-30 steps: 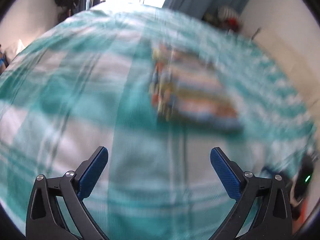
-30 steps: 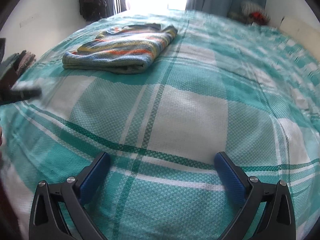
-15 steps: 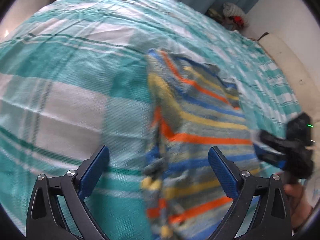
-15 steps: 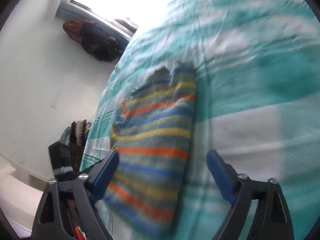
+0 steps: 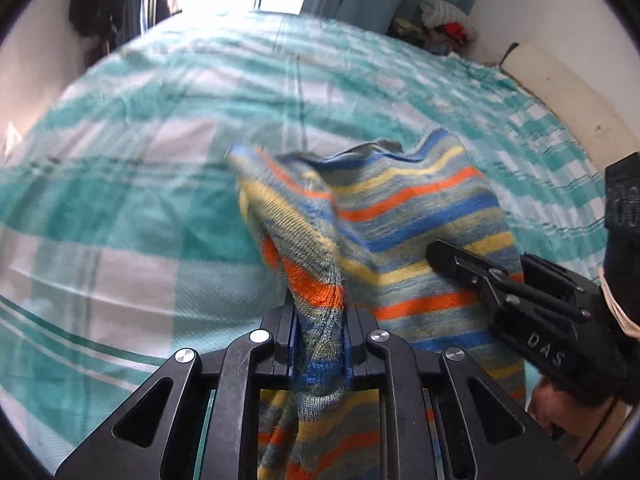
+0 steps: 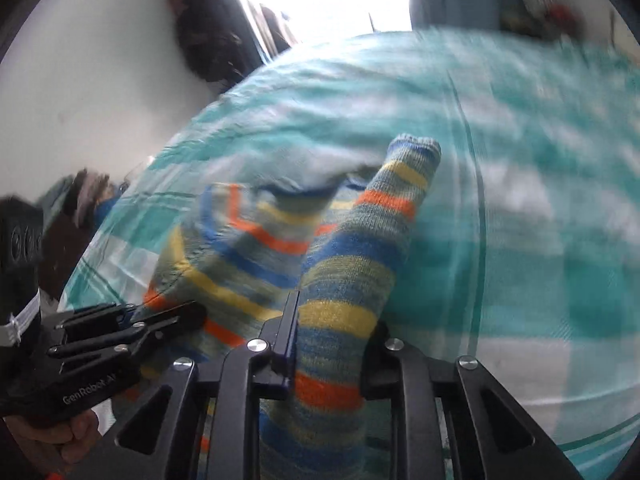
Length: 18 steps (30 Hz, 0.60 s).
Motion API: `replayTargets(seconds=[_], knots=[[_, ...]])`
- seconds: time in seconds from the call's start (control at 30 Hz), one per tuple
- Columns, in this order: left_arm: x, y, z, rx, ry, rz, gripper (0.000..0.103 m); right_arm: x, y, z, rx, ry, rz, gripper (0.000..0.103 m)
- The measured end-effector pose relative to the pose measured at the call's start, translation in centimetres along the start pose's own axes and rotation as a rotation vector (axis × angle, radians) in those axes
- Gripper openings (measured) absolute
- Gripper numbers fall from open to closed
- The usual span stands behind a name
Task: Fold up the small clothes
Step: 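Grasp the sweater edge with the left gripper while the right gripper grasps it too, then fold the held edge over and open both grippers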
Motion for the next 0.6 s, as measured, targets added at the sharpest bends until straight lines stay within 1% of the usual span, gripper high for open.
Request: replayTargets(seconds=[0.13, 0.23, 0.33, 0.37, 0.4, 0.43, 0.47, 0.5, 0.53, 0.6], knots=[[-4.3, 1.8, 0.3, 0.045, 0.021, 0.072, 0.016, -3.5, 2.2, -2.3, -0.041, 0.017, 0.081, 0.022], [-6.9, 1.9, 0.3, 0.064, 0.022, 0.093, 0.016, -5.7, 3.3, -3.4, -0.025, 0.058, 0.099, 0.022], [-7.4, 0.8, 0.1, 0.057, 0.02, 0.088, 0.017, -6.8, 2.7, -4.0, -0.017, 0.091, 0.072, 0.022], [-6.7, 0.0, -0.3, 0.046, 0.026, 0.078, 0.022, -6.6, 2.0, -4.0, -0.012, 0.101, 0.056, 0.022], [-5.4, -1.0, -0.7, 0.033, 0.04, 0.048, 0.026, -6.2, 1.3, -3.7, -0.013, 0.101, 0.039, 0.023], [-3.6, -2.3, -1.5, 0.022, 0.07, 0.007, 0.037, -5.3, 0.3, -3.1, -0.01, 0.086, 0.01, 0.027], [-2.6, -3.2, -2.1, 0.019, 0.101, -0.022, 0.044, -4.5, -0.8, -2.2, -0.005, 0.059, -0.018, 0.047], [-1.8, -4.6, -3.3, 0.011, 0.156, -0.064, 0.044, -3.6, -1.9, -1.0, 0.002, 0.015, -0.044, 0.078], [-1.9, -5.7, -4.1, -0.006, 0.18, -0.076, 0.044, -3.4, -2.9, 0.4, 0.021, -0.03, -0.058, 0.087], [-3.5, -7.0, -4.8, -0.039, 0.171, -0.043, 0.058, -5.0, -4.3, 2.1, 0.045, -0.059, -0.038, 0.089]])
Point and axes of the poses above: each gripper's, at about its wrist camera, not at the fingertips, and x roughly the way its jaws point, z to its right, y to its top, the point moved 8 cm from there along x, roughly the way its jaws point, and after that the axes turned 6 degrees about x, right-handed, at the moved point
